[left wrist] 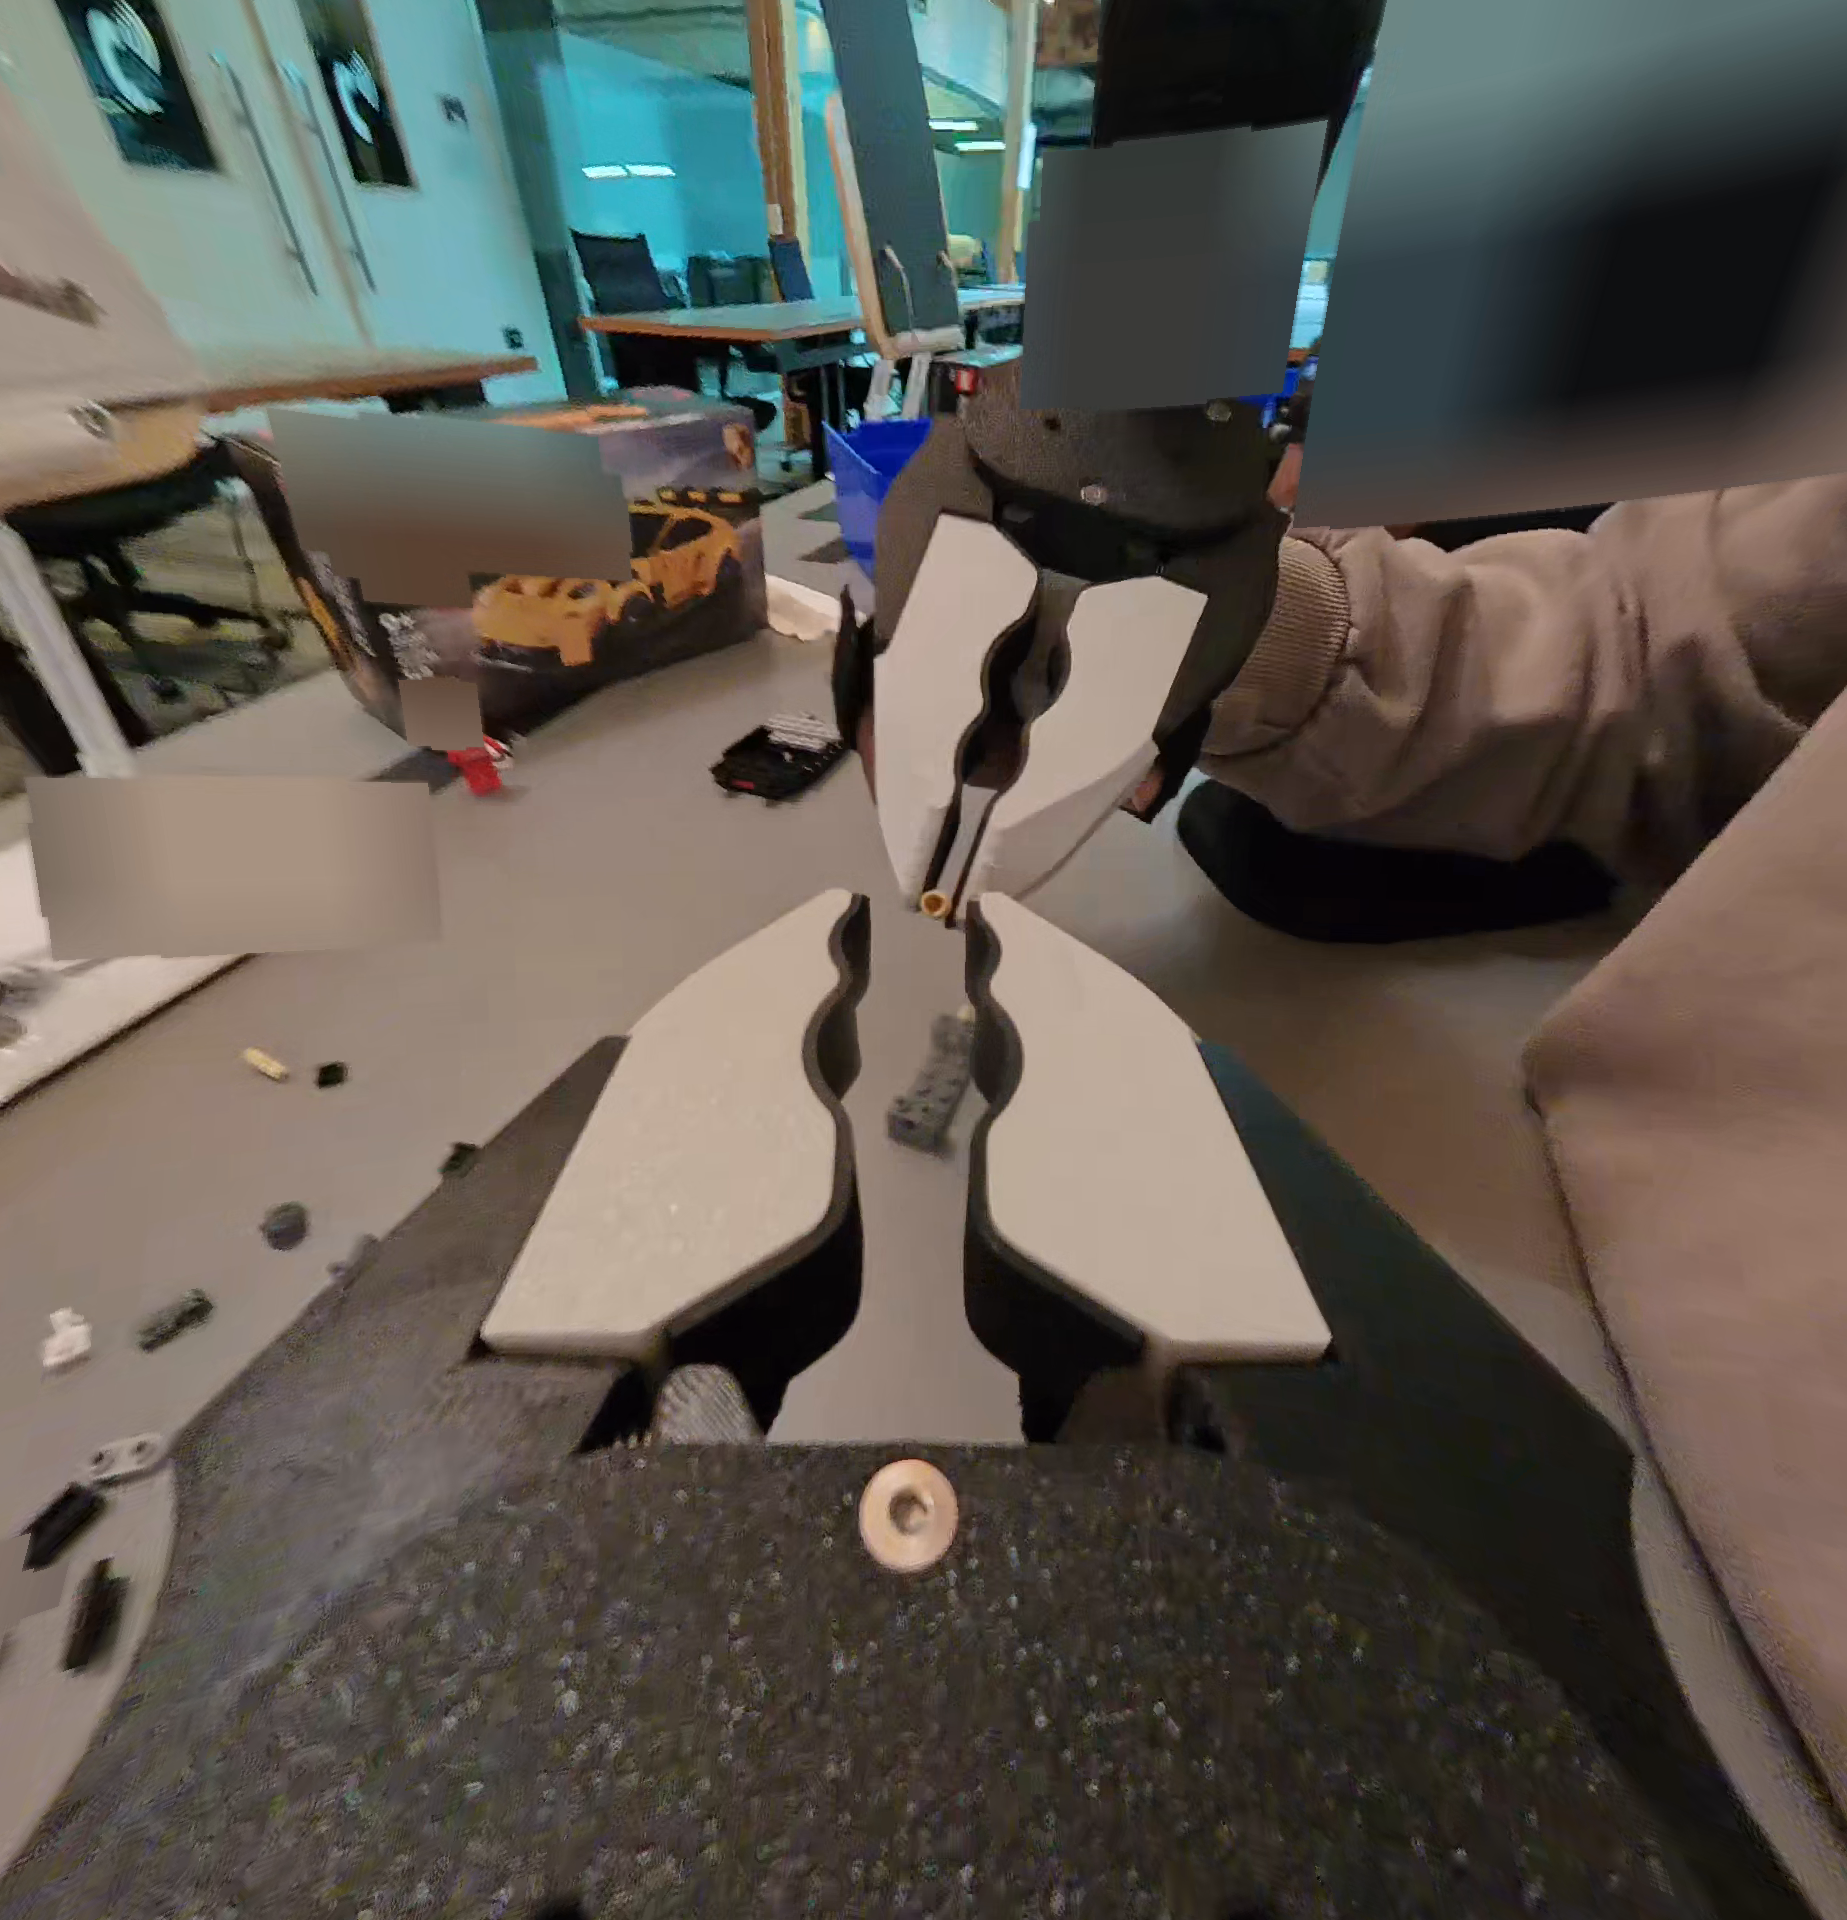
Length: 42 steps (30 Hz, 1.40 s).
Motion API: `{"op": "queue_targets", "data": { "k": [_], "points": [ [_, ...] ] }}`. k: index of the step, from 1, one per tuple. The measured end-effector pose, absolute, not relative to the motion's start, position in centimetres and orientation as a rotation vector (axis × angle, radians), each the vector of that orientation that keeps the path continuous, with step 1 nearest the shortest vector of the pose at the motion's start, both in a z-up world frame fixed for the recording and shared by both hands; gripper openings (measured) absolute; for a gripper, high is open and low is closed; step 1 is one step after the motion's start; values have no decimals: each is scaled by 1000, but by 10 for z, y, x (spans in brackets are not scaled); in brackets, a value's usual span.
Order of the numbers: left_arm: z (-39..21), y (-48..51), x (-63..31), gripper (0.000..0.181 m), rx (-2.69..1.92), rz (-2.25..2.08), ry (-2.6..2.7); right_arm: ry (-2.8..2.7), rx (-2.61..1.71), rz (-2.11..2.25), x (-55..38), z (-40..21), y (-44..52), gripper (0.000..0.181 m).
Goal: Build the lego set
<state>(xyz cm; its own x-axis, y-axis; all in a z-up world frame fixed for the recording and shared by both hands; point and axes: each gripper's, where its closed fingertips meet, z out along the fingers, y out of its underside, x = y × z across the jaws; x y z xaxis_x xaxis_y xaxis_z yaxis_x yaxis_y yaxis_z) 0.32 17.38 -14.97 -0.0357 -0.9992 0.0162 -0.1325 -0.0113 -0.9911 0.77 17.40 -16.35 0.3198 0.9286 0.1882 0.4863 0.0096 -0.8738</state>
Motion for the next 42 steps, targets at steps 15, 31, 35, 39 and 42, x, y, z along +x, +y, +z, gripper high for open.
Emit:
{"op": "queue_targets", "data": {
  "k": [15,31,35,39,42],
  "points": [
    [-161,166,9,5,-1349,-1208,1386,-1359,-1587,514,1,-167,169,4],
    [-150,181,4,5,-1418,-1638,1114,-1335,-2021,465,72,-275,166,20],
    [-152,180,5,5,-1428,-1664,1115,-1346,-1951,468,67,-266,172,17],
    [-150,176,9,5,-1409,-1626,1143,-1129,-1697,702,55,-201,173,16],
    [-149,173,12,5,-1403,-1617,1154,-1107,-1587,717,47,-179,167,16]
  ]
}}
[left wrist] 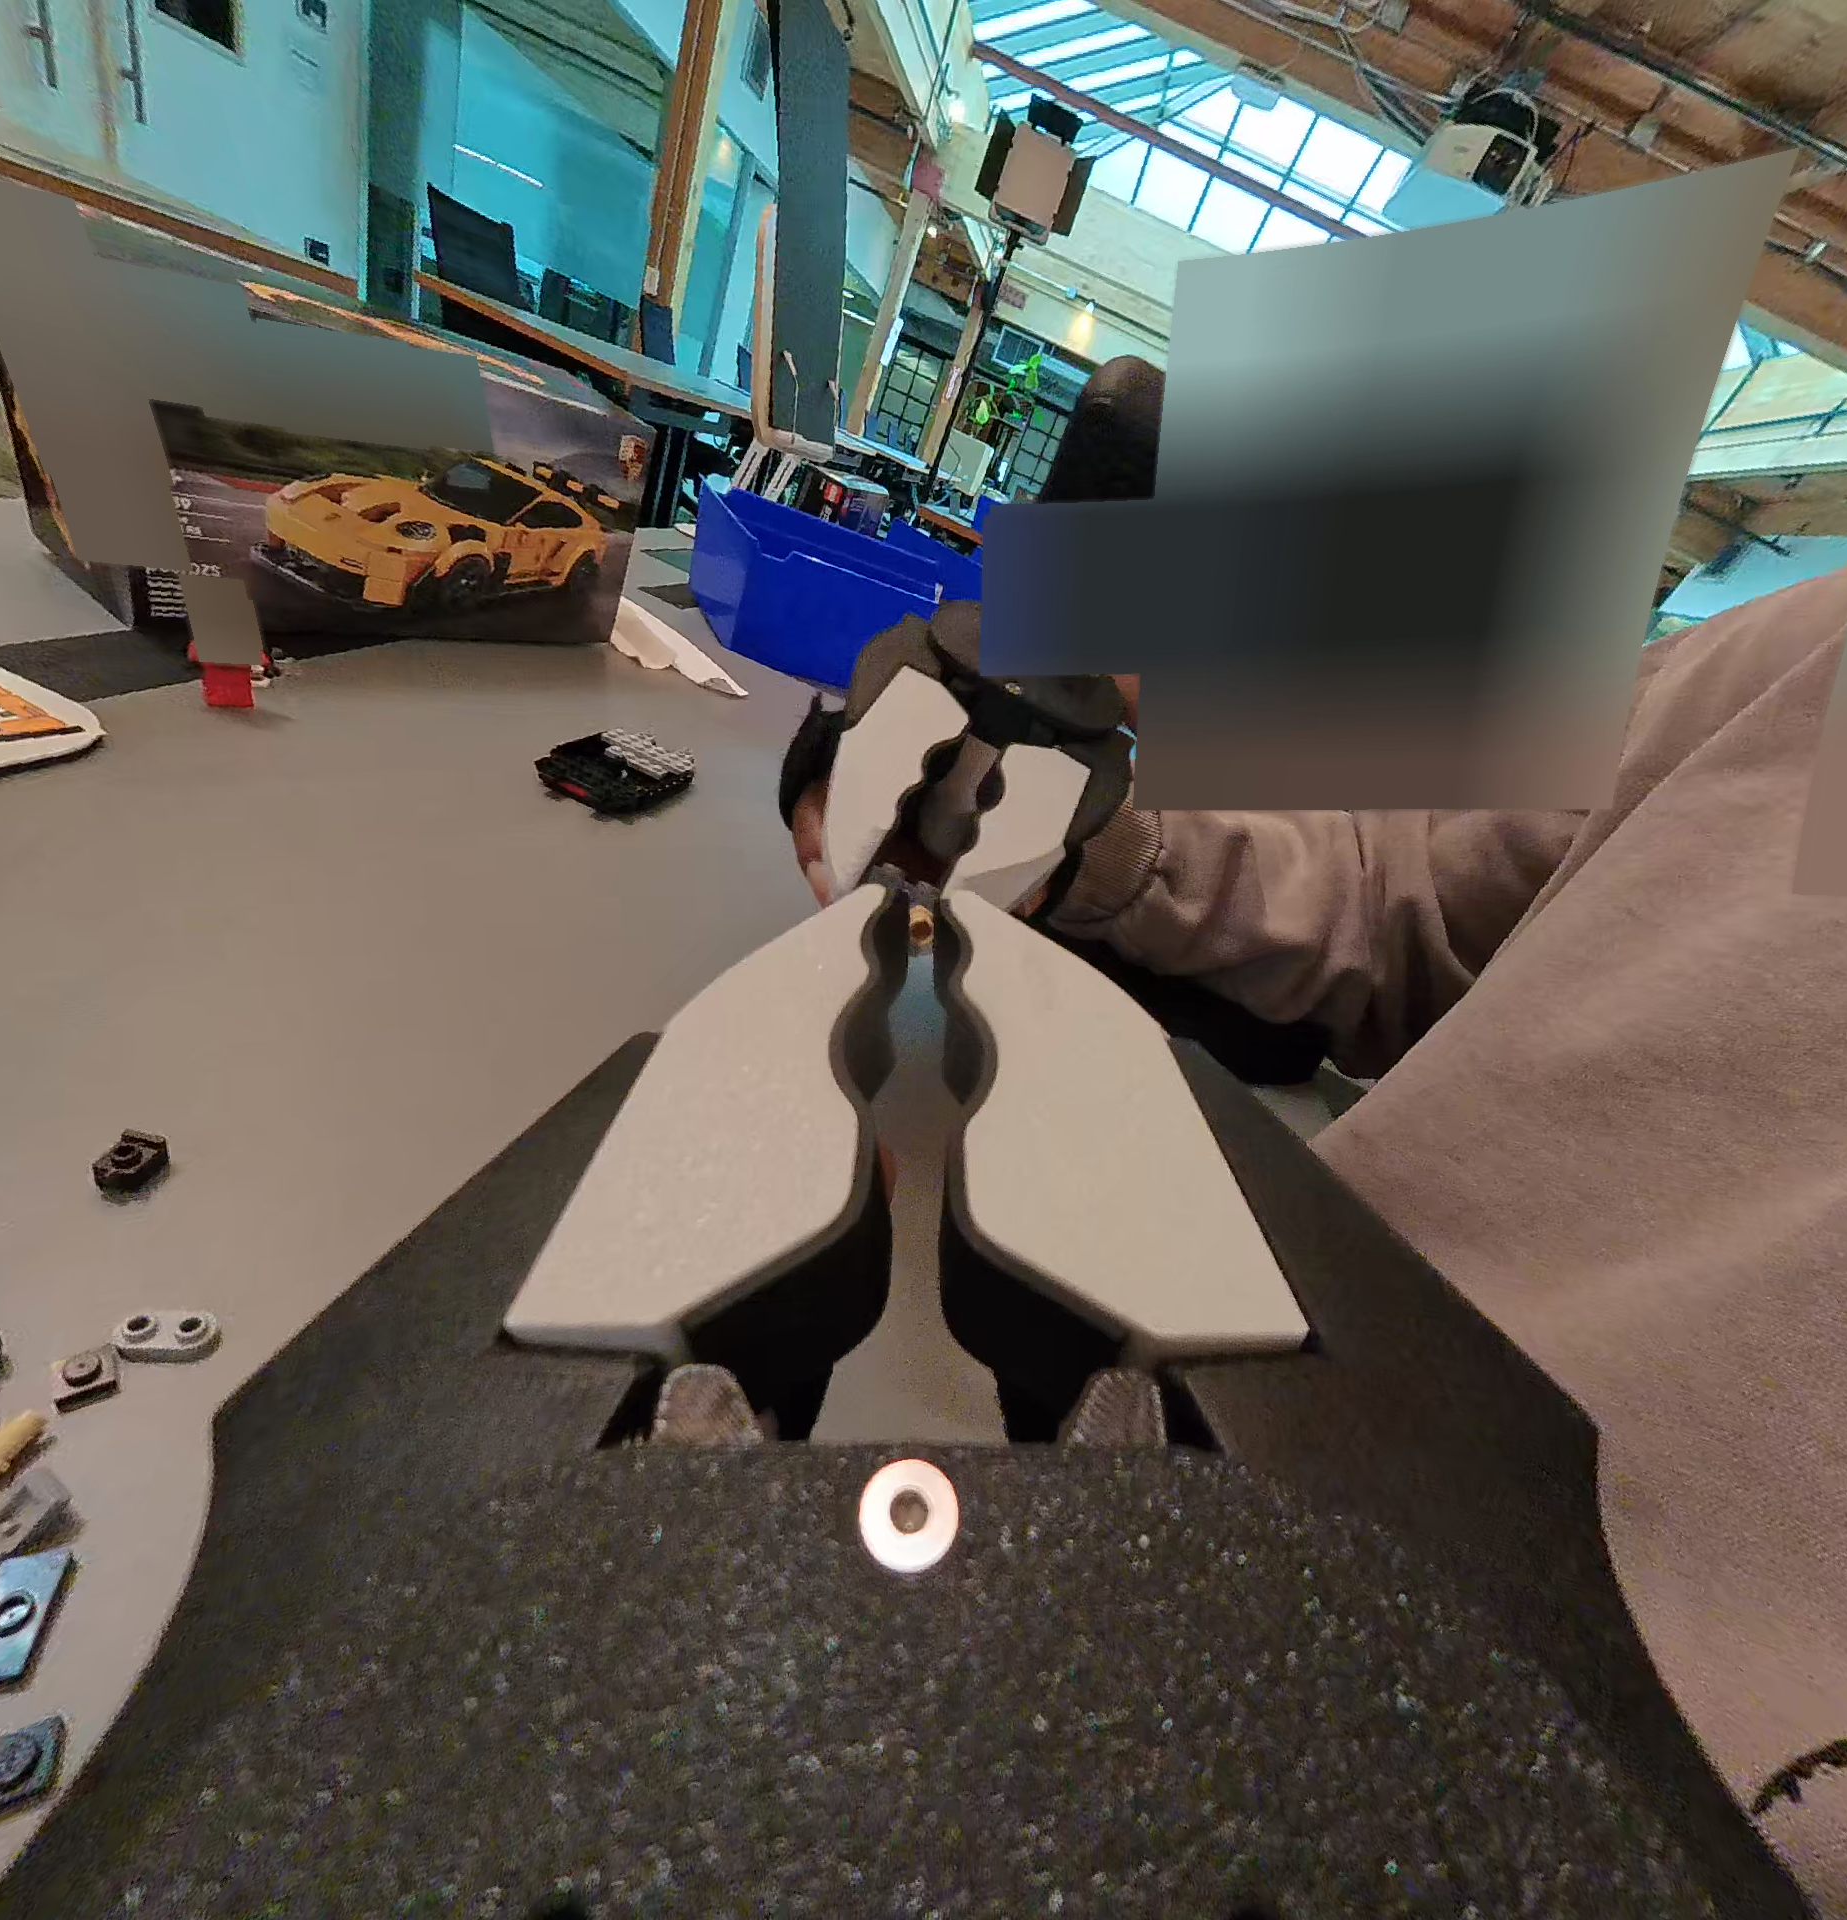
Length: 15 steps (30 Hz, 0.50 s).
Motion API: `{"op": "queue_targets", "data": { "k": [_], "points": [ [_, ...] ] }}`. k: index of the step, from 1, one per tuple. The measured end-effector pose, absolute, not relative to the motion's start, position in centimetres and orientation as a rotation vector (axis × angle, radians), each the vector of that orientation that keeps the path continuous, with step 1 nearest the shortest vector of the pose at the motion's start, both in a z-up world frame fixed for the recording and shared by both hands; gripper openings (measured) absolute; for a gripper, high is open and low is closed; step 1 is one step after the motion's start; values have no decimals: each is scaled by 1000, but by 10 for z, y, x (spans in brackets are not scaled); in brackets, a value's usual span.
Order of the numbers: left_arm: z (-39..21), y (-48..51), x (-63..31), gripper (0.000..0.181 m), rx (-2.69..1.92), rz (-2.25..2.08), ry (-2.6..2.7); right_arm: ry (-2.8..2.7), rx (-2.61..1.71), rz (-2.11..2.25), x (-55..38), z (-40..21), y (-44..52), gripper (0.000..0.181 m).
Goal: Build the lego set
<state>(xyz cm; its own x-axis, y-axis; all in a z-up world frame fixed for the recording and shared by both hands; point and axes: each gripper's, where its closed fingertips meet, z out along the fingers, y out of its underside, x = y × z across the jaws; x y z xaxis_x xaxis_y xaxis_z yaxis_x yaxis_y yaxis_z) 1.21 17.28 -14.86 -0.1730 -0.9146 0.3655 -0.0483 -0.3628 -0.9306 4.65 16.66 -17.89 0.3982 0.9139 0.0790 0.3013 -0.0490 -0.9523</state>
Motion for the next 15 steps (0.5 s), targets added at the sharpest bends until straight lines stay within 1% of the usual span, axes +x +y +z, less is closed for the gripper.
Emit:
{"op": "queue_targets", "data": {
  "k": [15],
  "points": [
    [-154,166,14,5,-1430,-1553,1237,-1155,-1557,578,41,-176,161,16]
  ]
}}
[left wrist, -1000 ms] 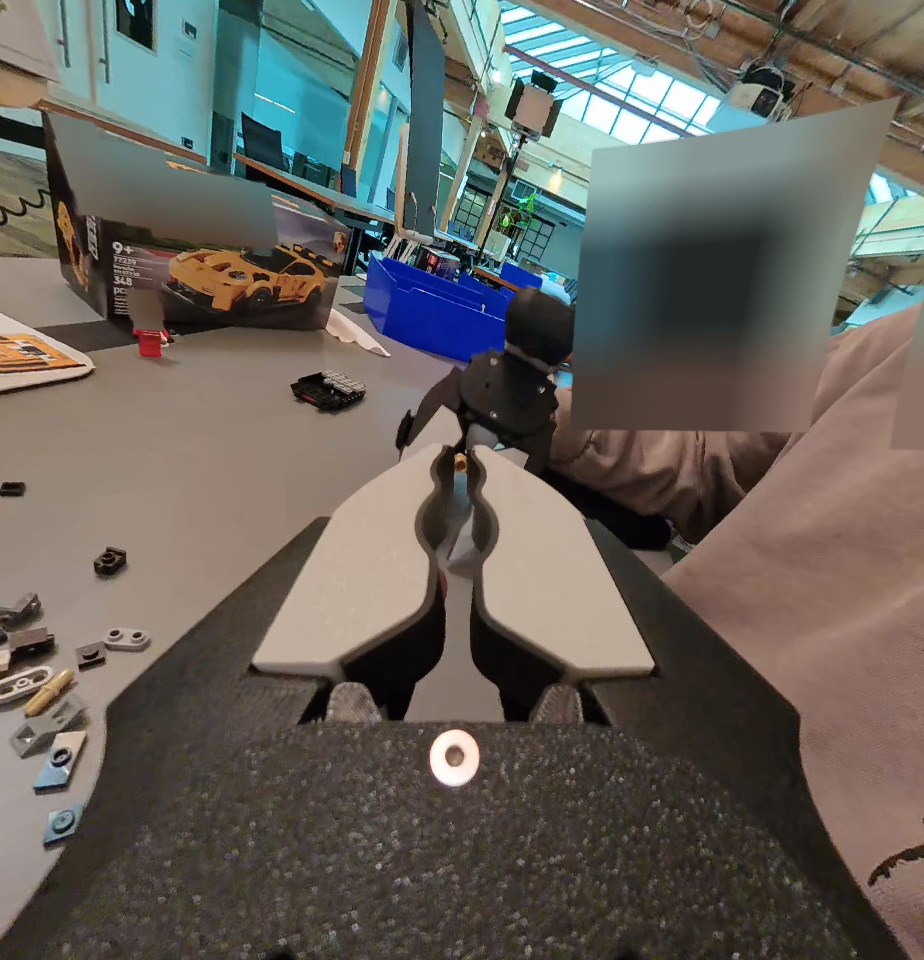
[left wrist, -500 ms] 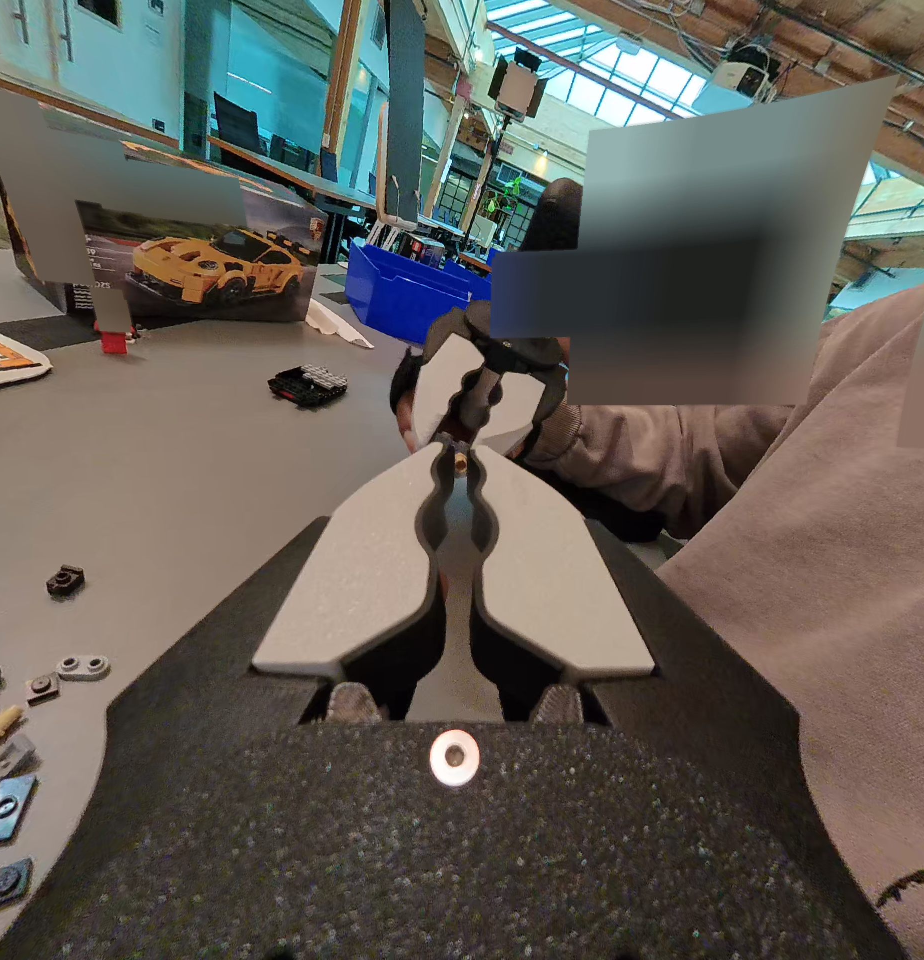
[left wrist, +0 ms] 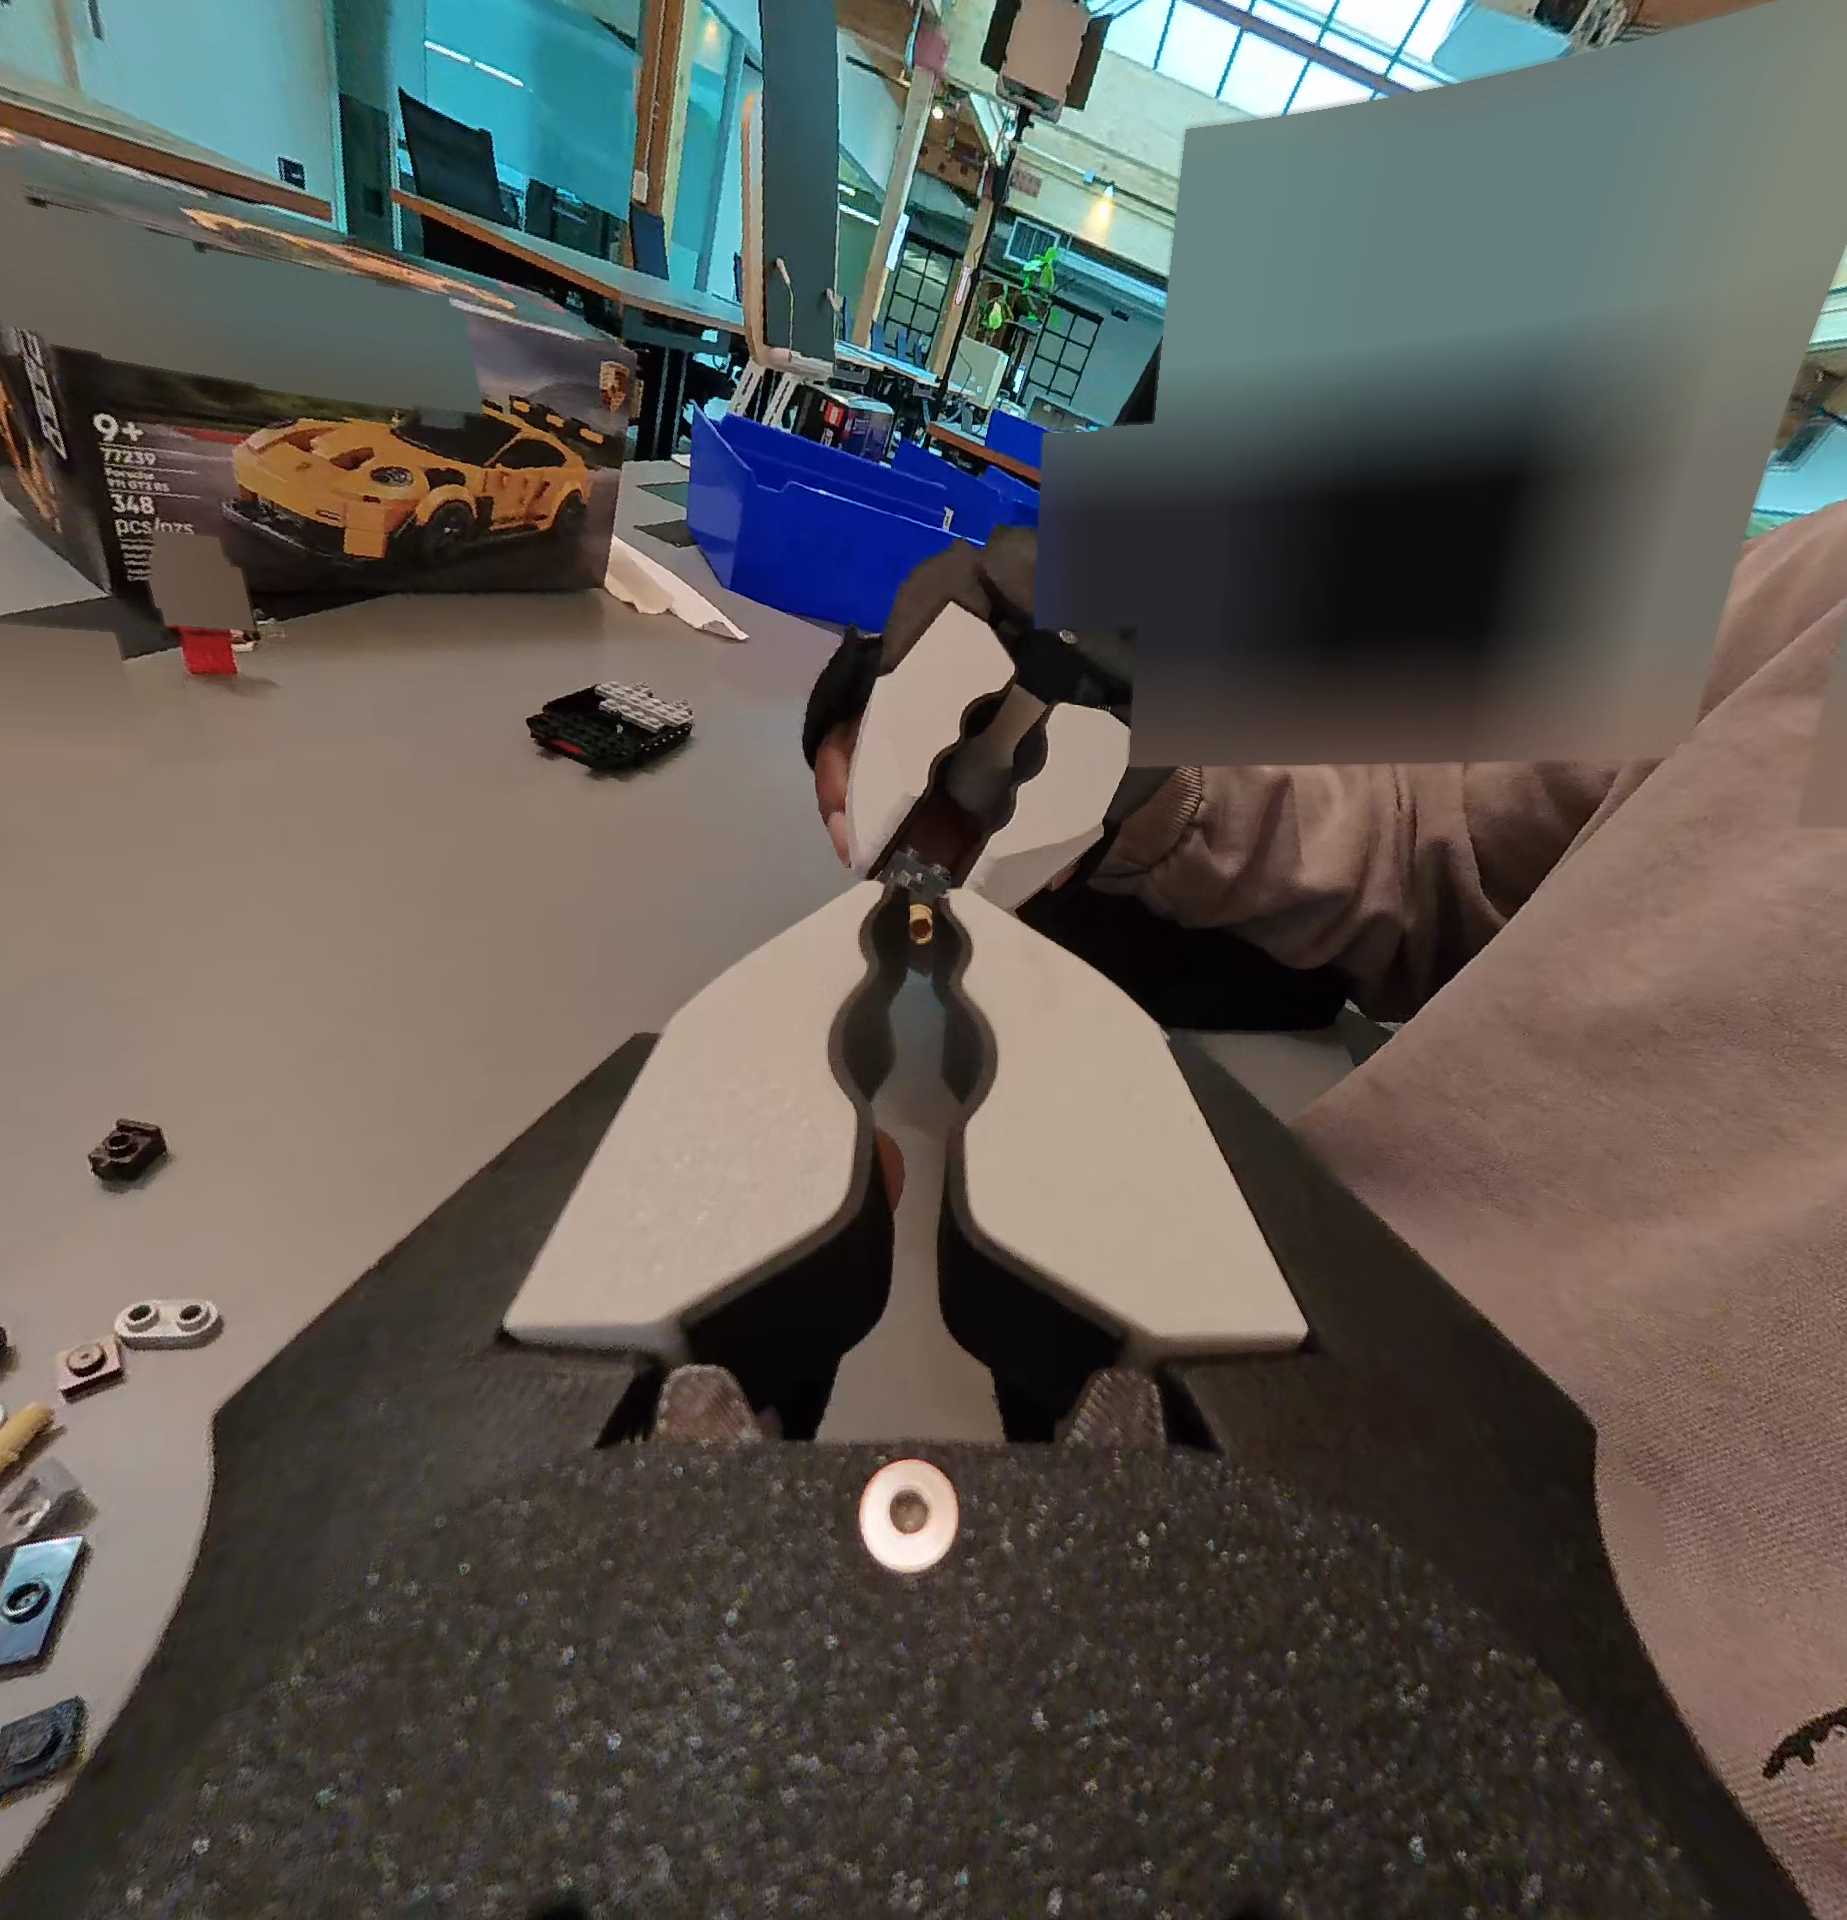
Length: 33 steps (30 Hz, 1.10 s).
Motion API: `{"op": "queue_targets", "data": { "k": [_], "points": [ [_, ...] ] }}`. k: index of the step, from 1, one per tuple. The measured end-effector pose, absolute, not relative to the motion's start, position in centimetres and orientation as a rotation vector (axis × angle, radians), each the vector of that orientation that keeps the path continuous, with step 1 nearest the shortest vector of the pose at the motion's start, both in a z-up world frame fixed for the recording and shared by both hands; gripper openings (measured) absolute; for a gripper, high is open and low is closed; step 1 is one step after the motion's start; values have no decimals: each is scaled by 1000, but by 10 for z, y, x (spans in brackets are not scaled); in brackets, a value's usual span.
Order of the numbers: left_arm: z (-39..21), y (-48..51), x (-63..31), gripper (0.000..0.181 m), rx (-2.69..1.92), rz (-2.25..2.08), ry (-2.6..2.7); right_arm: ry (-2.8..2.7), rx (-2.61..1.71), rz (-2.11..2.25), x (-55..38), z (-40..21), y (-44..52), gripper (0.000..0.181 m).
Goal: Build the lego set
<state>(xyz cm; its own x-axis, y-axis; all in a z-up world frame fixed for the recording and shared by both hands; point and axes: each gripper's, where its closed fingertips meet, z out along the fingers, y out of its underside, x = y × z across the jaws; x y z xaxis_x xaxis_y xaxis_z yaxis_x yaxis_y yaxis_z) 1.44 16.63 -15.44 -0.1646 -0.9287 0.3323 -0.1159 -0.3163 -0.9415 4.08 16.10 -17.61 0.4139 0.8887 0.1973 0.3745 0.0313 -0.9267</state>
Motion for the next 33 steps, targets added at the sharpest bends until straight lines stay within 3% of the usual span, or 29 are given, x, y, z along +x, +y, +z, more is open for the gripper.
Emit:
{"op": "queue_targets", "data": {
  "k": [20,22,23,24,27,33],
  "points": [
    [-168,162,11,5,-1474,-1557,1330,-1183,-1515,479,40,-178,156,15],
    [-194,133,24,1,-1493,-1513,1533,-1190,-1416,633,14,-160,141,16],
    [-203,107,36,1,-1450,-1501,1635,-1293,-1402,507,-1,-167,139,16],
    [-200,109,45,3,-1405,-1405,1613,-1312,-1360,328,1,-163,148,16],
    [-186,165,24,0,-1489,-1344,1448,-1105,-1418,397,60,-129,159,16],
    [-196,168,26,0,-1498,-1314,1455,-1016,-1450,478,76,-140,166,16]
  ]
}}
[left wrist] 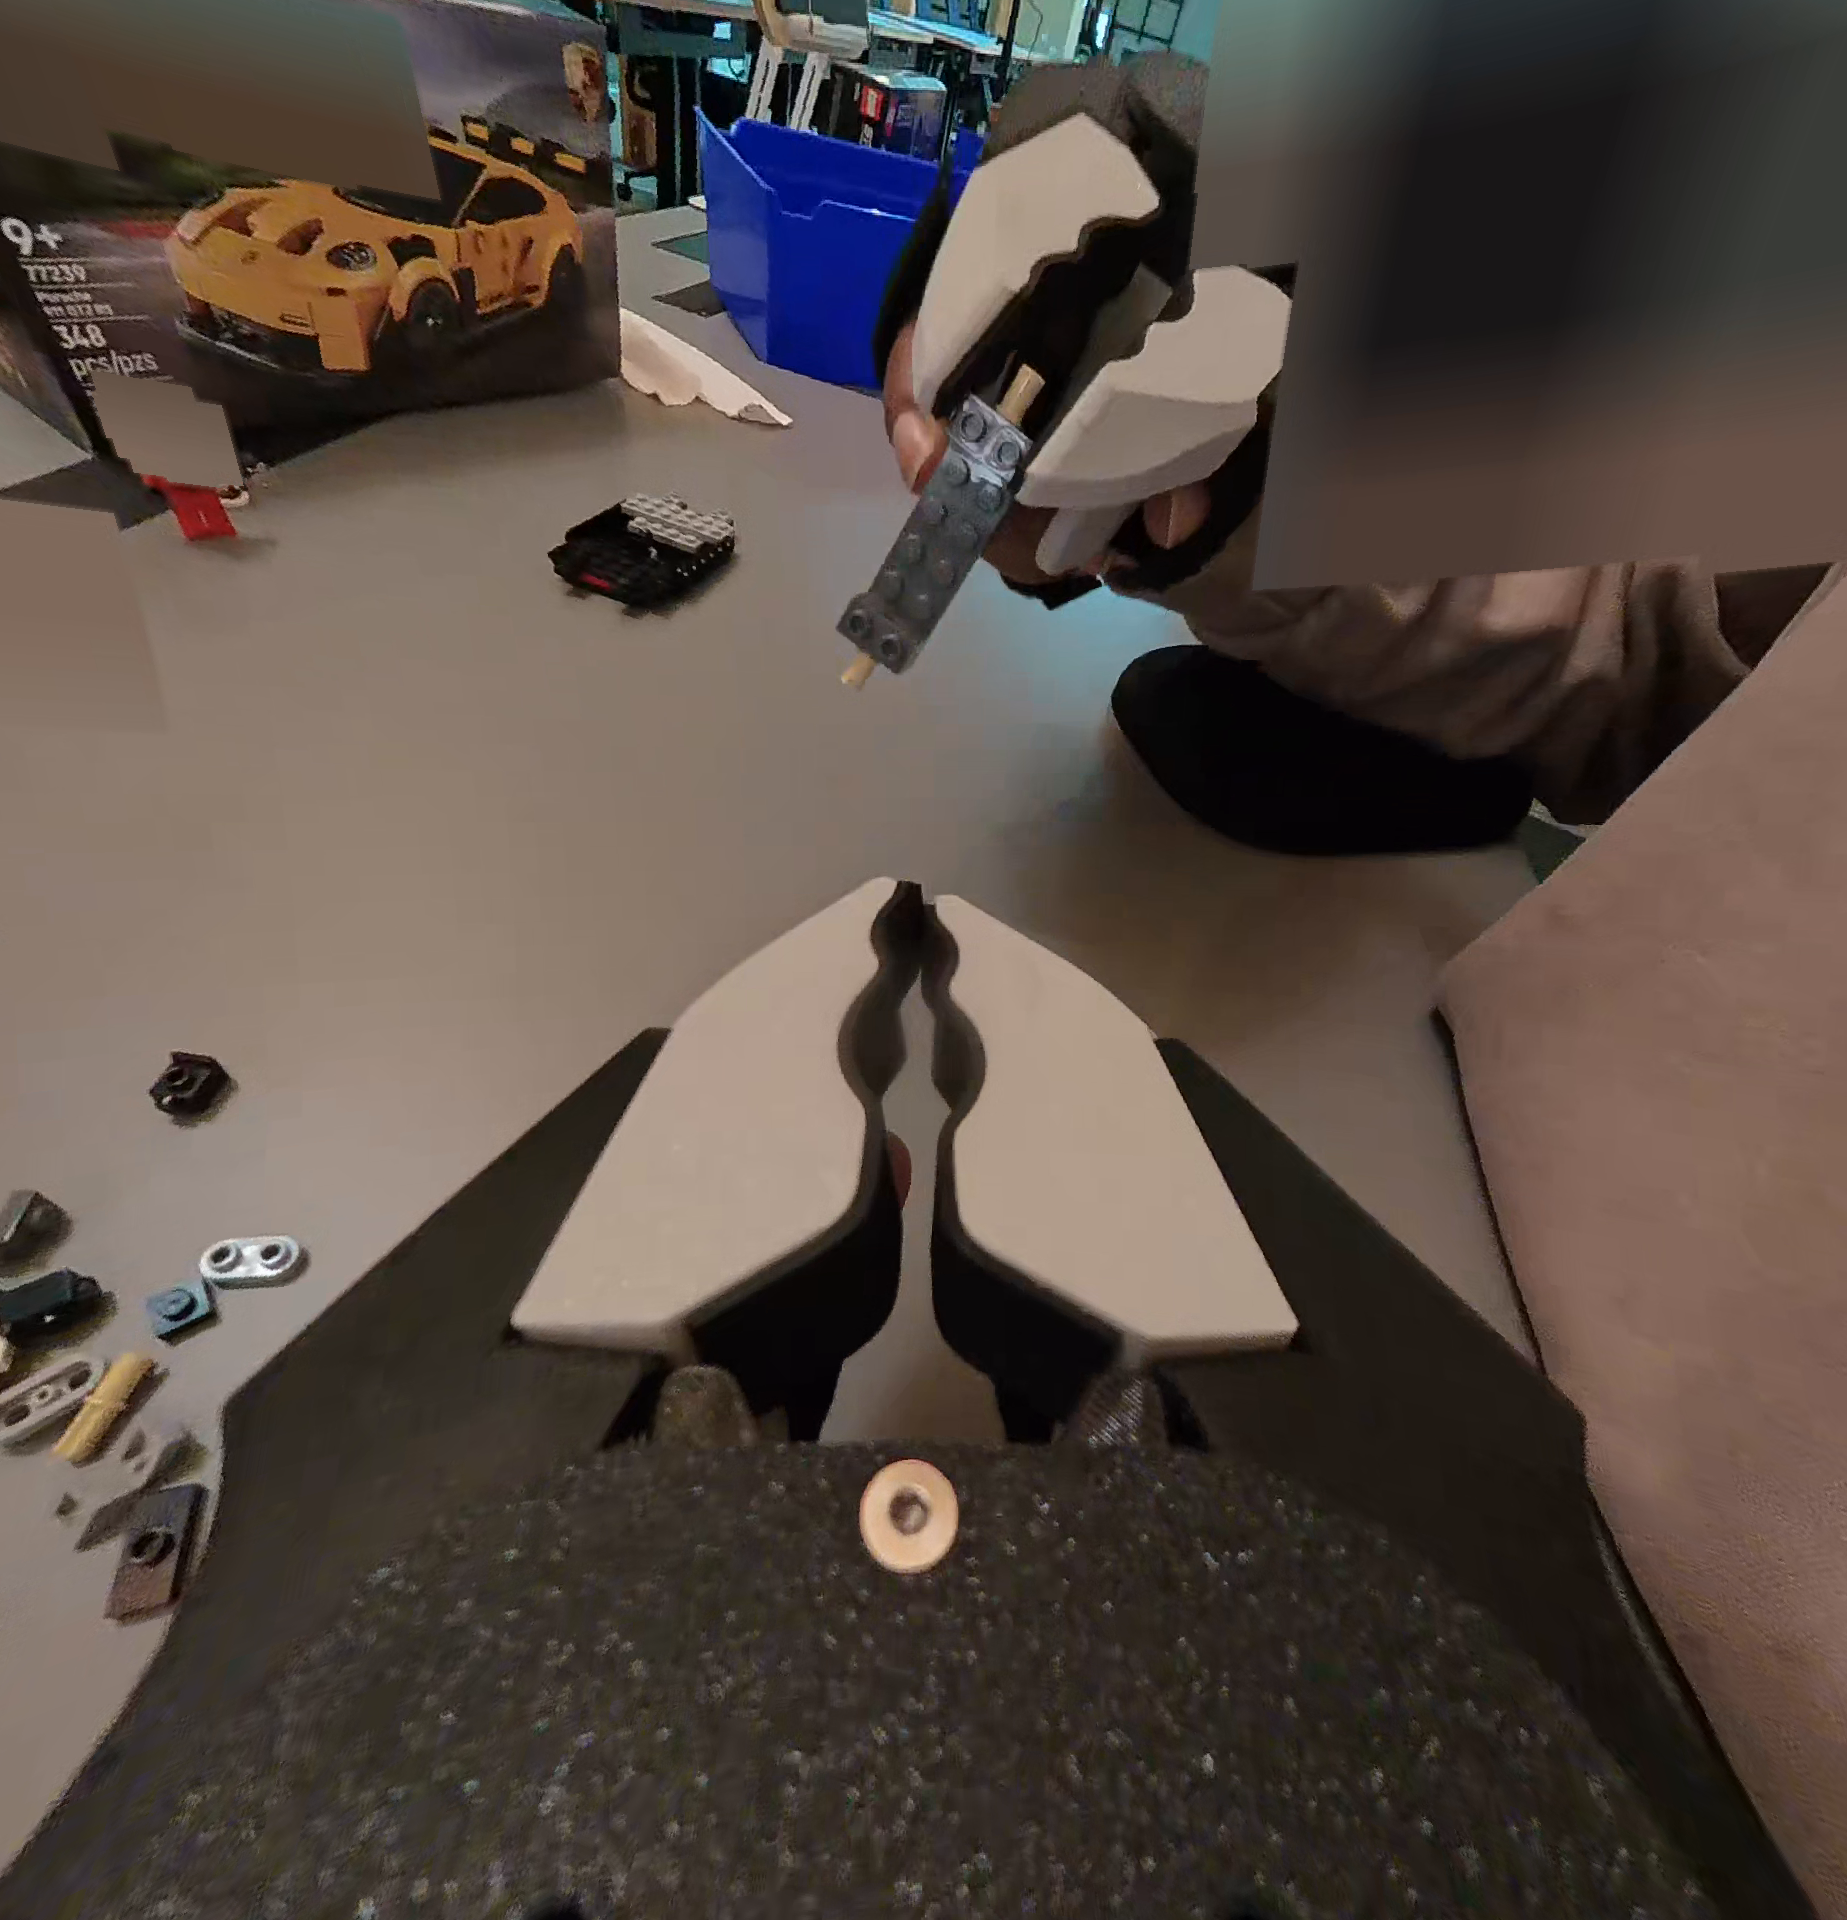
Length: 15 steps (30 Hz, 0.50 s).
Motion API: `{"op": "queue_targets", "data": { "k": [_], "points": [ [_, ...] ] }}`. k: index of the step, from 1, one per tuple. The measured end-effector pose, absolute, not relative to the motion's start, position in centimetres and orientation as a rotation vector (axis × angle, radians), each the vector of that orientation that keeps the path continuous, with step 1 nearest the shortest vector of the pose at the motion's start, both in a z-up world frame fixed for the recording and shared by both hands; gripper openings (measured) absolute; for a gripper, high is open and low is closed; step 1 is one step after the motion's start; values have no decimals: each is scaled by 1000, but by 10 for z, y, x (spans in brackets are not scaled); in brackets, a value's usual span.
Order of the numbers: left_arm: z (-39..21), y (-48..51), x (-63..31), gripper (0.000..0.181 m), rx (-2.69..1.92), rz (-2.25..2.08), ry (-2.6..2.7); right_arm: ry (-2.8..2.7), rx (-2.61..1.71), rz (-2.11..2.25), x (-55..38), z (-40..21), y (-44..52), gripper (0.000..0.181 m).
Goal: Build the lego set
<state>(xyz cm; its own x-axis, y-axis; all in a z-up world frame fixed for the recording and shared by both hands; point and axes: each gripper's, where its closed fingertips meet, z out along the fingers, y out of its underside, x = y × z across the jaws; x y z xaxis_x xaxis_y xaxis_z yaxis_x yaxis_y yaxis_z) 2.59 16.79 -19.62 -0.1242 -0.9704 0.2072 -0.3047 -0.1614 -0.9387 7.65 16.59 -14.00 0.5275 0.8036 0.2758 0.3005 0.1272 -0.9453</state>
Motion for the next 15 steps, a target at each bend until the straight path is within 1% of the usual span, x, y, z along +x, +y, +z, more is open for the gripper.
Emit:
{"op": "queue_targets", "data": {
  "k": [4,5,7,9,13,15],
  "points": [
    [-187,170,29,1,-1489,-1393,1377,-890,-1384,686,83,-125,164,16],
    [-184,168,31,7,-1483,-1448,1346,-854,-1355,739,84,-120,163,16],
    [-174,162,38,26,-1465,-1563,1276,-748,-1275,913,84,-104,158,16],
    [-160,156,44,33,-1412,-1622,1233,-653,-1199,1070,83,-92,154,16],
    [-134,145,56,34,-1313,-1643,1192,-512,-1104,1319,78,-83,153,16],
    [-125,141,59,27,-1274,-1628,1189,-485,-1085,1371,76,-84,154,16]
  ]
}}
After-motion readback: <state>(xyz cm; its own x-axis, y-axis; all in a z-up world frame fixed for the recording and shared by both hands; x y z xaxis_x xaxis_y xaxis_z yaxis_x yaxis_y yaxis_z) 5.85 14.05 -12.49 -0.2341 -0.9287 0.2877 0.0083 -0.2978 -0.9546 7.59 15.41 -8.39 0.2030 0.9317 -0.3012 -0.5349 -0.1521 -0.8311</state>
